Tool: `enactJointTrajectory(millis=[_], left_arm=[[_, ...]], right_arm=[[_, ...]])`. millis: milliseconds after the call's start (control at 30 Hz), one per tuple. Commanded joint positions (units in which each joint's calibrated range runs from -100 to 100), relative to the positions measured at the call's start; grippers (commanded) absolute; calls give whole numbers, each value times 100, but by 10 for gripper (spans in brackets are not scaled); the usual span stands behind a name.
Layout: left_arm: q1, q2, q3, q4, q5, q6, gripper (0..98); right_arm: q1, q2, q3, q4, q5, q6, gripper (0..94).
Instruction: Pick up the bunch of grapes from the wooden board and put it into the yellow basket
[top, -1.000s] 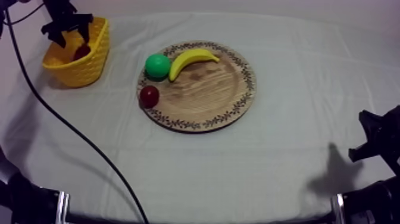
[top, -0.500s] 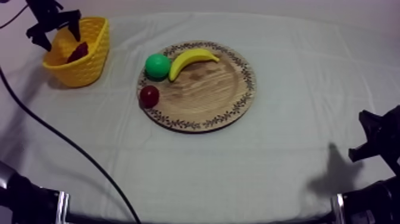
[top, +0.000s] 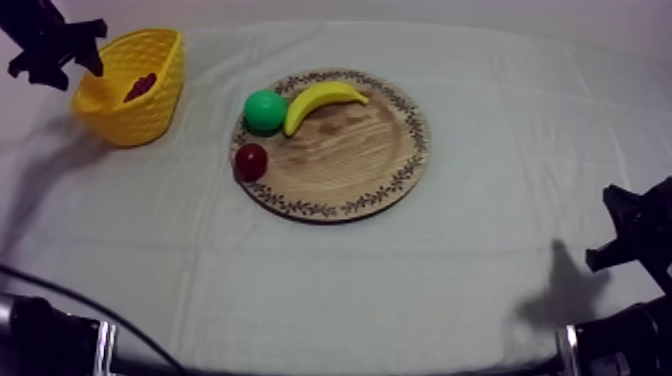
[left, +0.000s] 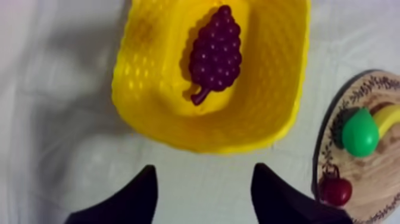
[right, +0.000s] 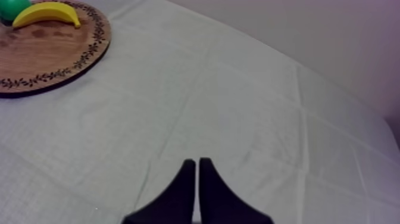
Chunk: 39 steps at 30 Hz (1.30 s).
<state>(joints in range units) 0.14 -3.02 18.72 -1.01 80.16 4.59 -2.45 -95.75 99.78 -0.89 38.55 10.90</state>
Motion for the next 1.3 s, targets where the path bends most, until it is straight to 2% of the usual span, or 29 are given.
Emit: enactJointTrajectory(millis=[0, 400, 567, 667, 867, 1067, 1267], left_arm=[[15, -945, 1095, -24, -726, -15, 509], [181, -3530, 3883, -17, -3074, -298, 327], [247, -4656, 5012, -6, -3803, -249, 103], [264, -5331, 5498, -20, -3901, -146, 36], [317, -6601, 6317, -15, -3690, -35, 4], [405, -7621, 7014, 103, -3516, -468, 1], [411, -8545, 7348, 103, -3450, -504, 0]], right_arm=[[0, 0, 0, -1, -1, 2, 3], [0, 0, 0, -1, -1, 2, 3], [0, 0, 0, -1, -1, 1, 3], [0, 0, 0, -1, -1, 1, 3], [0, 0, 0, -1, -1, 2, 3], [0, 0, 0, -1, -1, 2, 3], [0, 0, 0, -1, -1, 1, 3]])
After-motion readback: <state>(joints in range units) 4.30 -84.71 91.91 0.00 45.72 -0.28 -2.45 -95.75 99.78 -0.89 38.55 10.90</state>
